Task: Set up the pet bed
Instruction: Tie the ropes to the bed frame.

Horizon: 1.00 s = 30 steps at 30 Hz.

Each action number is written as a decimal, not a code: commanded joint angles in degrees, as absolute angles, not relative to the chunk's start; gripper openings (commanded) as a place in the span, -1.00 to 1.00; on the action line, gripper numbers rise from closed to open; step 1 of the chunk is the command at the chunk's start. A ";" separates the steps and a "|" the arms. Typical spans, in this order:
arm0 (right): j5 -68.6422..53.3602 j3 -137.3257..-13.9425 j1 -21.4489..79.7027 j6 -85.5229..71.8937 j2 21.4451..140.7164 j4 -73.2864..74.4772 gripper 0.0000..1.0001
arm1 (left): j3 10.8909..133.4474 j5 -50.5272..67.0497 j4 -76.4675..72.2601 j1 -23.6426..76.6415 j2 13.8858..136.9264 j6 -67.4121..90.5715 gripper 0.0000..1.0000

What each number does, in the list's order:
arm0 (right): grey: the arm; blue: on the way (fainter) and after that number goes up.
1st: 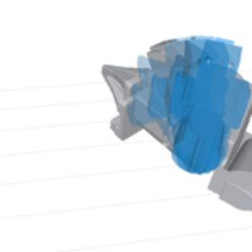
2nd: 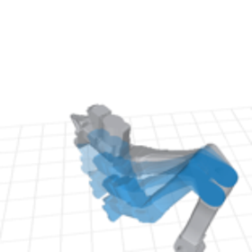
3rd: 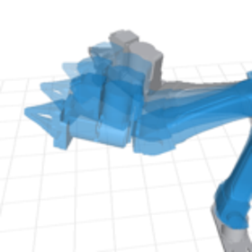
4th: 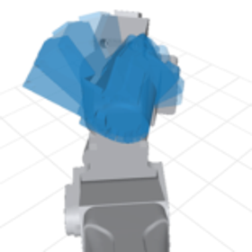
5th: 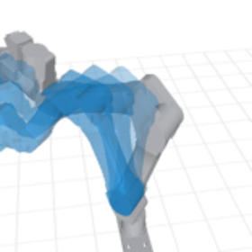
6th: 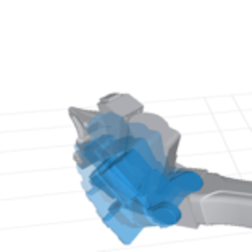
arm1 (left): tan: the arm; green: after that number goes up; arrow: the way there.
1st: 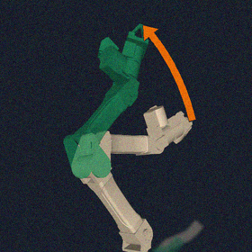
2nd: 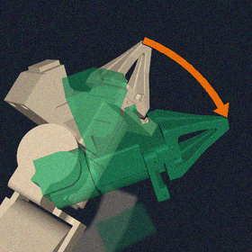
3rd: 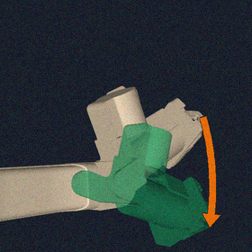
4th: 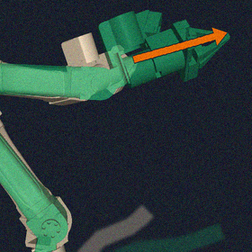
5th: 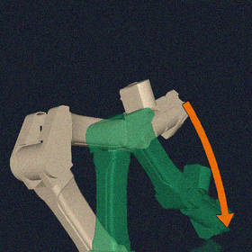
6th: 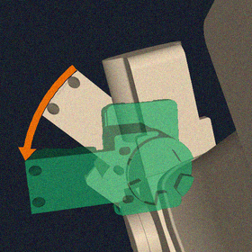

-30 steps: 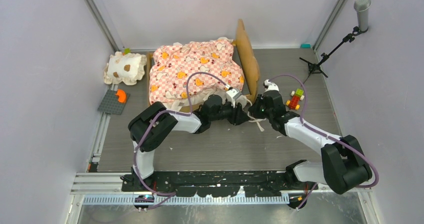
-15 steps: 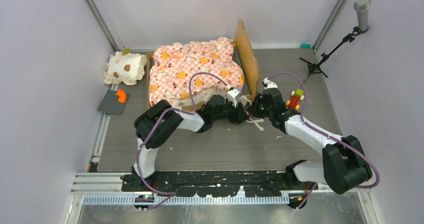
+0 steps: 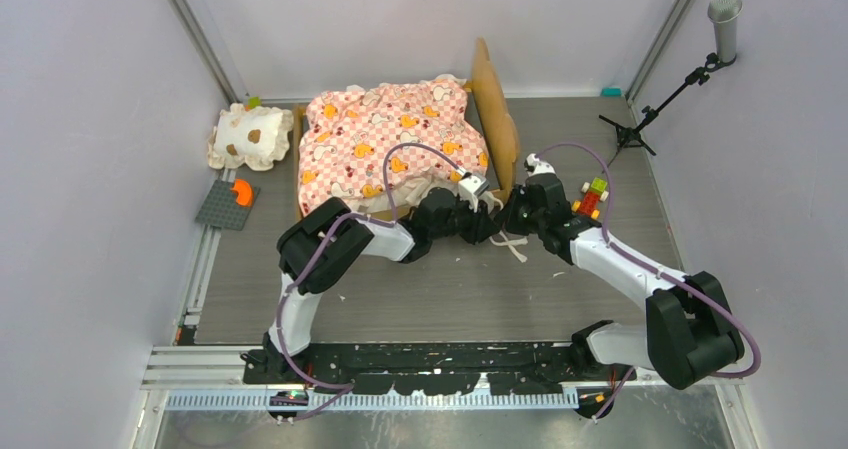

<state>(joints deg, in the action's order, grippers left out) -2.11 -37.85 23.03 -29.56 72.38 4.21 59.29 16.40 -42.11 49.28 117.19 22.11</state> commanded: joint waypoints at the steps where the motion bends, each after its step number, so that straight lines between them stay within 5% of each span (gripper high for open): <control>1: -2.47 -40.66 23.08 -29.87 72.00 4.07 -0.99 | 61.47 16.15 -43.63 49.57 118.17 21.52 -0.64; 6: -1.67 -41.81 23.05 -29.88 71.12 6.18 -0.78 | 62.48 16.68 -43.39 49.57 118.93 22.03 -0.94; 13: 3.30 -43.56 23.11 -31.43 67.49 13.39 -0.35 | 62.86 16.70 -43.17 49.61 119.00 22.08 -0.95; 22: 20.28 -44.02 22.74 -45.91 61.34 29.69 -0.24 | 62.63 16.94 -42.76 49.57 118.95 21.51 -0.96; 30: 12.61 -44.29 21.83 -54.02 70.35 30.39 -0.23 | 63.17 17.77 -41.92 49.65 118.72 20.54 -0.98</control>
